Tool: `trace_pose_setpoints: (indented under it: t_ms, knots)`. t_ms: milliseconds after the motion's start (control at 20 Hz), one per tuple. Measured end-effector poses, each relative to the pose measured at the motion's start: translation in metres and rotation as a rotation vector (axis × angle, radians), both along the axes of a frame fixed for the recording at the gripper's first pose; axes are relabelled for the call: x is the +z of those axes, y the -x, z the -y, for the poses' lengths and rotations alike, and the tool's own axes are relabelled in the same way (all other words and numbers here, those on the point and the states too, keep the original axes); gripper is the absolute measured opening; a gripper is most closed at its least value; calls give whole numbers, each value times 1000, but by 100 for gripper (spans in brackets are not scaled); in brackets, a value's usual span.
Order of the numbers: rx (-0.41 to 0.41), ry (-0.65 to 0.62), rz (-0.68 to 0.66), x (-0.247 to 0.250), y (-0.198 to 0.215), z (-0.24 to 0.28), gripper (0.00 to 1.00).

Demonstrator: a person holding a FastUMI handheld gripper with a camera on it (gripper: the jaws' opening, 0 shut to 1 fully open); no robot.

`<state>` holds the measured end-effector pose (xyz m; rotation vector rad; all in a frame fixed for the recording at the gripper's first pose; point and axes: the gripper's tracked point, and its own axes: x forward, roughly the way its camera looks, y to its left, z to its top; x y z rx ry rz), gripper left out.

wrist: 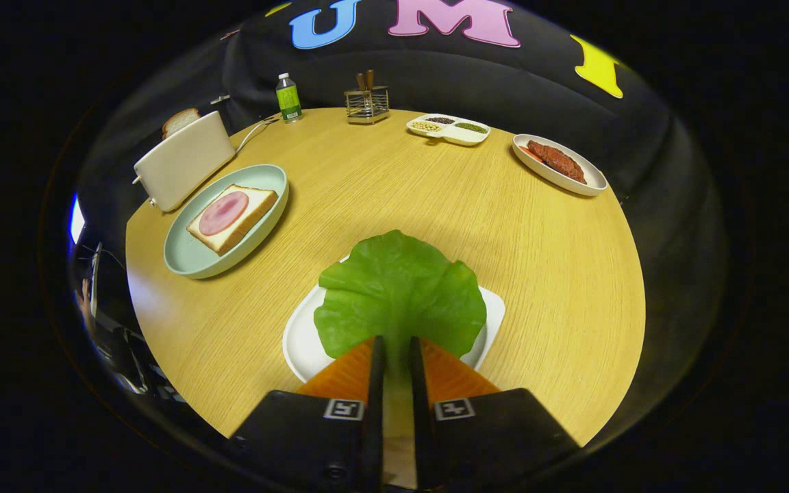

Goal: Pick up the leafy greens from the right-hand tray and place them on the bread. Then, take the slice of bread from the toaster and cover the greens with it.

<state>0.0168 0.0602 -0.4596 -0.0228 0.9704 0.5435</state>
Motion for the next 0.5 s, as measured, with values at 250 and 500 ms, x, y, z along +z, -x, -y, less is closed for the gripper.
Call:
trace_pose_setpoints:
  t_ms: [250,500]
  knots:
    - [-46,7,10,15,-3,2,7]
    - [-66,-14,114,72,-12,-1,7]
